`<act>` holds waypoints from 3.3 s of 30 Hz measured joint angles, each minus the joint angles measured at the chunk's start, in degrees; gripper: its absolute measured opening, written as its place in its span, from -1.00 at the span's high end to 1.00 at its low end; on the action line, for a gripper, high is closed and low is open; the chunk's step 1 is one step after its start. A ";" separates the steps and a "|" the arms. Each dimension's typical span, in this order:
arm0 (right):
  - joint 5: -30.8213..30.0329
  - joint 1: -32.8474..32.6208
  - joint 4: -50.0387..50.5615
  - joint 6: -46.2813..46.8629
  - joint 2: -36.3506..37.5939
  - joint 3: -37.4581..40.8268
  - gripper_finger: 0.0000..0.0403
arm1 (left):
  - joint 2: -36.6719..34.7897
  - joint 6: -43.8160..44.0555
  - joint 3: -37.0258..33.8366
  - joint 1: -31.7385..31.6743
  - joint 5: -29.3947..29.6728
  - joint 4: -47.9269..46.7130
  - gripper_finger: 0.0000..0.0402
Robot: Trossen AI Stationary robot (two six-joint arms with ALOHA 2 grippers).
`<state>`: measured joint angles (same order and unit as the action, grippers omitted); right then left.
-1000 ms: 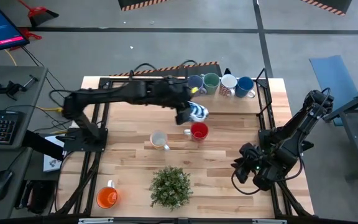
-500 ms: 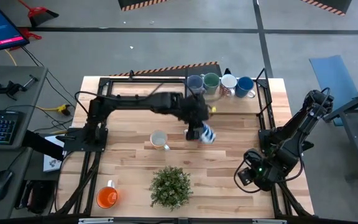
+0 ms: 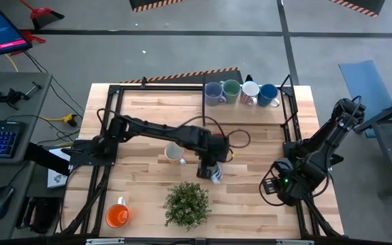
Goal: Place coffee mugs
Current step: Move the blue patterned mug to the center of the table, then put the red mug on the shelf
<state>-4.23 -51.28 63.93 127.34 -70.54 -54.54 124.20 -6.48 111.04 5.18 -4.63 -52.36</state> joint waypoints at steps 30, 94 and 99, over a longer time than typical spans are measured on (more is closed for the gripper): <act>-4.74 0.67 -2.13 -1.82 -0.01 0.00 0.47 | 3.79 -1.05 0.00 0.62 6.91 -2.31 0.49; 5.01 60.28 -35.51 -88.81 -7.58 -0.22 0.47 | -53.24 17.44 -47.66 -2.59 15.72 -17.68 0.33; 3.49 59.17 -35.06 -88.88 -7.58 -0.24 0.47 | -53.22 17.48 -50.20 -2.59 16.40 -16.62 0.33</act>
<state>-0.74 7.89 28.87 38.46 -78.13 -54.78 70.98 11.00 60.84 2.59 11.77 -68.98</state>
